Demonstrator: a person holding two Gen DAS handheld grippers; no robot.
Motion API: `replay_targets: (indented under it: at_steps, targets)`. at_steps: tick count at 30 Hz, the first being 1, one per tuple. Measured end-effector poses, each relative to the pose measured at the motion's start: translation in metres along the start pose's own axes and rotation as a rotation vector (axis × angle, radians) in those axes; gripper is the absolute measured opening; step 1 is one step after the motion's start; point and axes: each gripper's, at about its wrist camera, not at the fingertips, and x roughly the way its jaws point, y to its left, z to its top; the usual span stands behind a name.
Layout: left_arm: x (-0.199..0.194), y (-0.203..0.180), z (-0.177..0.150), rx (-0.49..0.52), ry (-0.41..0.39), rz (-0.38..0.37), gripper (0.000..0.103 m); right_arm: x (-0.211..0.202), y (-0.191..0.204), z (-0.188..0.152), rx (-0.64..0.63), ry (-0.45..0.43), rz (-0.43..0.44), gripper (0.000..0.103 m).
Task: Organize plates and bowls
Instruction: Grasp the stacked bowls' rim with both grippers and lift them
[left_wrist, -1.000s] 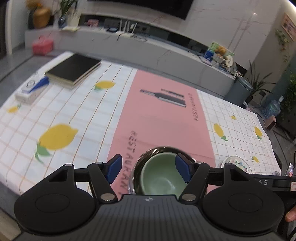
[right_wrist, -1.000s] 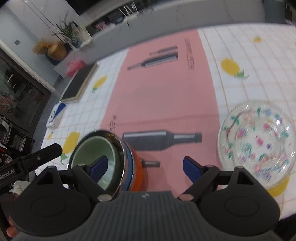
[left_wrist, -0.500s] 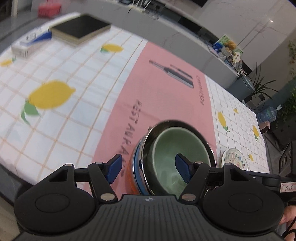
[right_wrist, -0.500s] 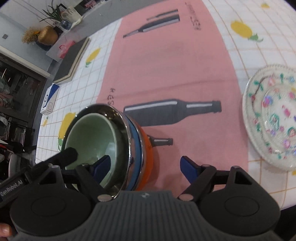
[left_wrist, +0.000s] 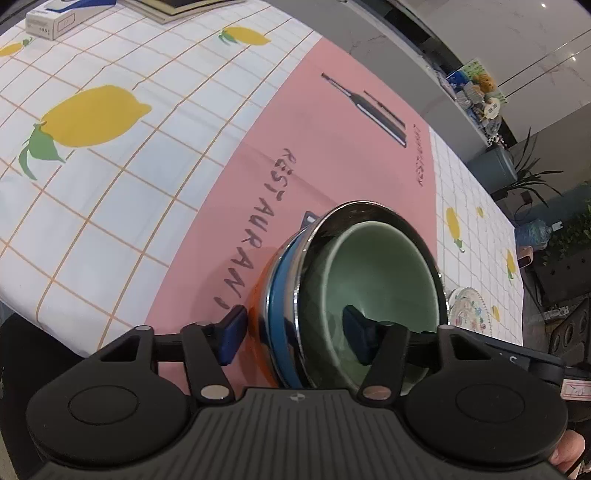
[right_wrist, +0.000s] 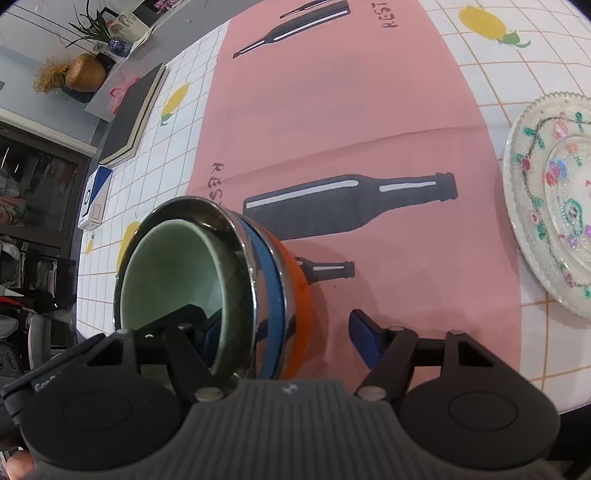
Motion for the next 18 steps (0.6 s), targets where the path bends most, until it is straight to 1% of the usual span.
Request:
replay_targets:
  at_steps: [1,2,3,4,8,18]
  targets:
    - [0.0006,0.0012,-0.0001,-0.006,0.003,0.002,0.055,0.0,0.0002,0.0001,-0.001,0.0,0.008,0.063]
    - [0.0011,0.002,0.0,-0.01,0.004,0.008,0.053,0.0002,0.0001,0.0003,-0.001,0.0,0.021,0.058]
    - [0.0017,0.0028,-0.0001,-0.013,0.005,0.008,0.052,0.0007,0.0008,0.0005,-0.001,0.002,0.032,0.056]
    - [0.0018,0.0034,0.0,-0.016,0.003,0.006,0.052,0.0015,0.0017,0.0008,-0.001,0.006,0.039,0.051]
    - [0.0017,0.0032,0.0006,-0.016,0.002,0.006,0.052,0.0014,0.0053,0.0008,-0.014,0.004,0.018,0.049]
    - [0.0018,0.0028,-0.0004,-0.015,0.0,0.003,0.052,0.0014,0.0038,0.0013,-0.01,0.008,0.016,0.046]
